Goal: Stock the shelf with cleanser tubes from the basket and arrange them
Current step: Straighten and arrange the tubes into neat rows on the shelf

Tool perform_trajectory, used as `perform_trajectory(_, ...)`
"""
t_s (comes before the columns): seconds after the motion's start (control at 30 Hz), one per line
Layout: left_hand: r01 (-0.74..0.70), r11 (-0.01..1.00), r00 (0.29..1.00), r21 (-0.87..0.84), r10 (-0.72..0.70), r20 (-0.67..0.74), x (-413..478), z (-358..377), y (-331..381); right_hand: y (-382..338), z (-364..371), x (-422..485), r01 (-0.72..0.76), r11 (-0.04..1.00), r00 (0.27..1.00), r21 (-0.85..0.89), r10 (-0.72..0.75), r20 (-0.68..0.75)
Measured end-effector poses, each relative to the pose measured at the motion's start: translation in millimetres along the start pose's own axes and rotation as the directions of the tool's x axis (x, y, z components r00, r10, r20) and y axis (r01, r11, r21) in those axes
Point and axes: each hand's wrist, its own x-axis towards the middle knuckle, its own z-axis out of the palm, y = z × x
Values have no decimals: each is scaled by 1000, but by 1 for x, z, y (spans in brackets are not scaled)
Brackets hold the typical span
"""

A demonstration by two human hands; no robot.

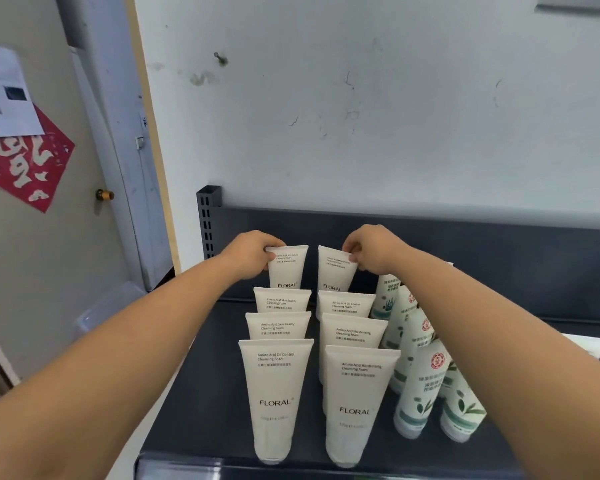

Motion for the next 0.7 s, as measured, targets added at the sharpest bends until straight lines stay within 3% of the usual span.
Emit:
perform_trajectory(0.23, -26, 990, 991, -138, 43, 126, -24, -11, -2, 0, -10, -30, 106, 994, 988, 31, -109, 109)
perform_trajectory(0.47, -66, 996, 989, -56, 73, 130, -45, -14, -1, 1, -9, -49, 145, 987, 980, 66, -153, 130)
perform_trajectory(0.7, -46, 994, 979, -101, 65, 191, -54, -18, -1, 1, -7, -52, 146, 987, 981, 67, -153, 118)
